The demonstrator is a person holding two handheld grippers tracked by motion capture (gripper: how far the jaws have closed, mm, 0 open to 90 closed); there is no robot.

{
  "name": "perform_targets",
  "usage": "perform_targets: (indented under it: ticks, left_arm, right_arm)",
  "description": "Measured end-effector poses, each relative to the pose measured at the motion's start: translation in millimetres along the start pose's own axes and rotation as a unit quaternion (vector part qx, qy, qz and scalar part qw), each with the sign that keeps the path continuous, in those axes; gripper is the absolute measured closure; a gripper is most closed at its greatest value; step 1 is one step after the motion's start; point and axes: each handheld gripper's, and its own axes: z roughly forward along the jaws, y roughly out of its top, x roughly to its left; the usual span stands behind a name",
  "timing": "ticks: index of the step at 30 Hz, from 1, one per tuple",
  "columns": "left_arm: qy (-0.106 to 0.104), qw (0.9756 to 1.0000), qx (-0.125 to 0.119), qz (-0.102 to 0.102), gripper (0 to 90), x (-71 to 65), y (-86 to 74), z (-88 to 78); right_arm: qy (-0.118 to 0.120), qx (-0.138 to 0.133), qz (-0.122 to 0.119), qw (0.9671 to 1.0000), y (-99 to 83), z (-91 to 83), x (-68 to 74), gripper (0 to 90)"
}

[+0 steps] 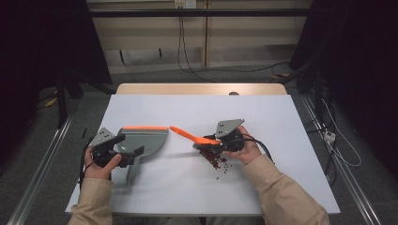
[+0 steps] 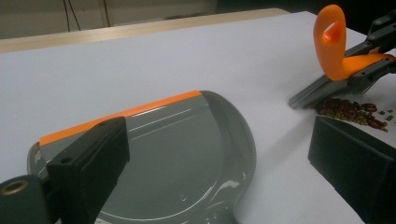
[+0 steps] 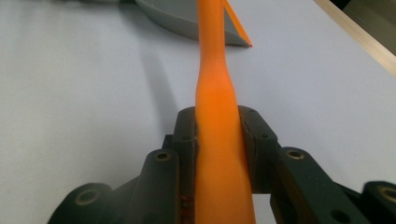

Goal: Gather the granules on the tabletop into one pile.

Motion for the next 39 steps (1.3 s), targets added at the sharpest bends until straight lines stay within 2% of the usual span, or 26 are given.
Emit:
perform_targets:
  ticks: [9,27,31,35,39]
  left_arm:
    - [-0.001,1.0,0.0,0.002,5.2,-0.9,0.2,0.3]
    - [-0.004,1.0,-0.002,0.003,5.2,-2.5,0.7,0.7]
    - [-0.003,1.0,0.0,0.003,5.2,-2.6,0.7,0.9]
    - [-0.003,1.0,0.001,0.005,5.2,-2.3,0.5,1.3]
    - [-0.003,1.0,0.001,0.004,5.2,-2.2,0.4,1.6]
  right_arm:
    - [0.004,-0.003,0.009,0.9999,-1.4,-4.6,6.3,71.0]
    - [-0.005,-0.009,0.012,0.9999,-1.8,-8.5,16.0,71.1]
    - [-0.01,-0.021,0.03,0.9993,-3.0,-10.3,10.8,71.2]
    - [-0.027,-0.031,0.046,0.9981,-2.2,-13.0,6.2,71.2]
    - [-0.036,-0.05,0.094,0.9937,-0.5,-19.6,2.0,71.1]
